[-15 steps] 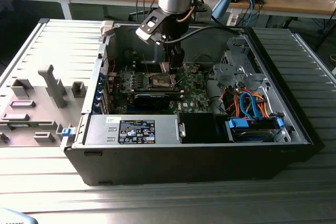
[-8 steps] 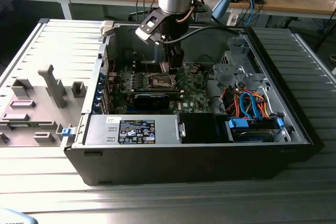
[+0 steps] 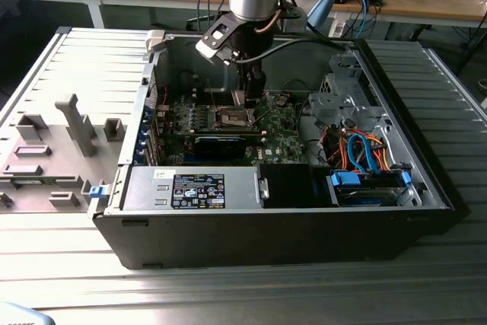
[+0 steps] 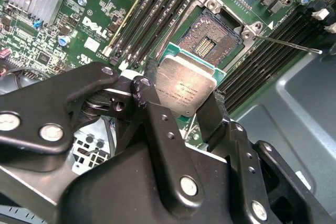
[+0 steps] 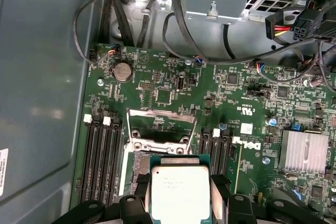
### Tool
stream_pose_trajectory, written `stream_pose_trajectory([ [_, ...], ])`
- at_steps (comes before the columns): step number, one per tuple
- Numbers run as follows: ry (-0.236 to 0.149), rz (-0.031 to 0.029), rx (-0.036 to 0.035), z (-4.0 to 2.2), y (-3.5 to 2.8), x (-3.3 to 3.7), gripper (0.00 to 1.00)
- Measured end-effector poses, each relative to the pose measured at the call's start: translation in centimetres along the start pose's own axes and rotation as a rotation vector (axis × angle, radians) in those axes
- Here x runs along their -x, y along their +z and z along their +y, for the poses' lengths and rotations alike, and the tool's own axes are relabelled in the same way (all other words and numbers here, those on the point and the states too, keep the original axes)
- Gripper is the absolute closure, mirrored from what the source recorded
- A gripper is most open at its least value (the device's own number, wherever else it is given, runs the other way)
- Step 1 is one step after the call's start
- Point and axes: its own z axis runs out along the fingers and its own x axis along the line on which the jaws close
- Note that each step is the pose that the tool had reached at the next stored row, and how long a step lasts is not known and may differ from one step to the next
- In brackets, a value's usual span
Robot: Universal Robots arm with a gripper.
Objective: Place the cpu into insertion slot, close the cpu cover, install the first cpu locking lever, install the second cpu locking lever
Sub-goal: 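Place the cpu into insertion slot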
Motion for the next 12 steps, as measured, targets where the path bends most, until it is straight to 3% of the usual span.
stream_pose_trajectory([
  [12,0.024,-0.0009,-0.0003,0.00,0.09,0.00,0.46],
])
